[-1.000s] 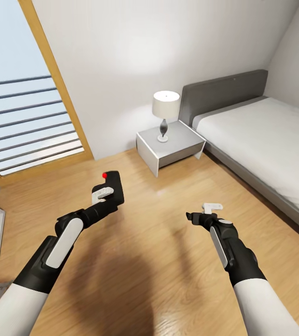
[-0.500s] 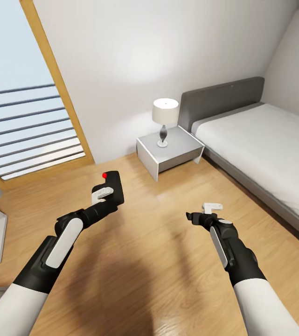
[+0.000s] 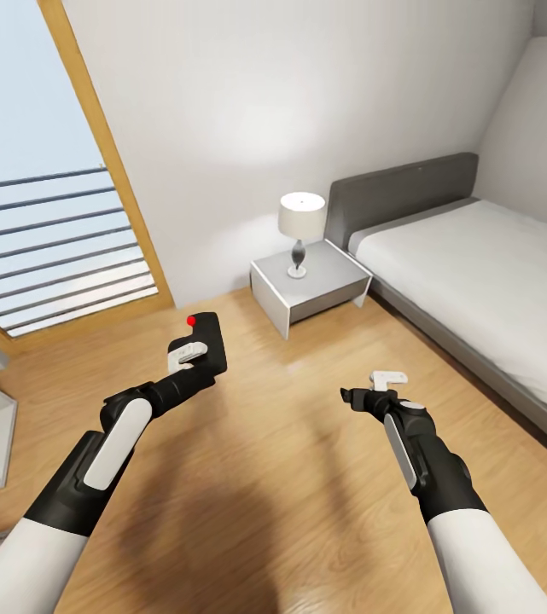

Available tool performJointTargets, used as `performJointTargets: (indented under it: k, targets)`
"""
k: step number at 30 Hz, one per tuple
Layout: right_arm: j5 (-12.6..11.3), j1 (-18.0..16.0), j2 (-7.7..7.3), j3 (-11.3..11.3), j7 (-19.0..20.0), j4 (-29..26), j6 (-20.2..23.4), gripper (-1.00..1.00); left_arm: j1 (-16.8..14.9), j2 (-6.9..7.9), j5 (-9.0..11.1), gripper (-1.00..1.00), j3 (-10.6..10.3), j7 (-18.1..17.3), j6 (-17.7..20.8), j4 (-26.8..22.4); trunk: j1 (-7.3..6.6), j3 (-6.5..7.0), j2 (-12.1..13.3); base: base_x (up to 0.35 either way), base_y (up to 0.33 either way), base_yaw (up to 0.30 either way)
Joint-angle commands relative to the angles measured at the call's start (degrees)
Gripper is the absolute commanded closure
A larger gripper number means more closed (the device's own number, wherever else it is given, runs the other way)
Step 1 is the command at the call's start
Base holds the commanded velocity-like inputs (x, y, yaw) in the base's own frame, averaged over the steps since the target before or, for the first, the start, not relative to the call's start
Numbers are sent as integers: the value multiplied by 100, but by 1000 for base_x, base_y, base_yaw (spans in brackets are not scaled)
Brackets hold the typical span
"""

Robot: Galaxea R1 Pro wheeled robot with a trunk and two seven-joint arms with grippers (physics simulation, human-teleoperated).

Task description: Attach the digital camera to the camera tripod in the bedroom.

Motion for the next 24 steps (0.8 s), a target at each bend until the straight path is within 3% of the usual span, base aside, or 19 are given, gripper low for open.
performJointTargets:
  k: [1,24]
  targets:
    - [-15,-3,5,-16,21,-7,29,-100,-4,5,47,100,-11,40,14,-7,-22,23,39,0,0,0]
    - [-23,-3,13,-16,21,10,29,-100,-4,7,45,100,-6,45,14,3,-528,644,961,0,0,0]
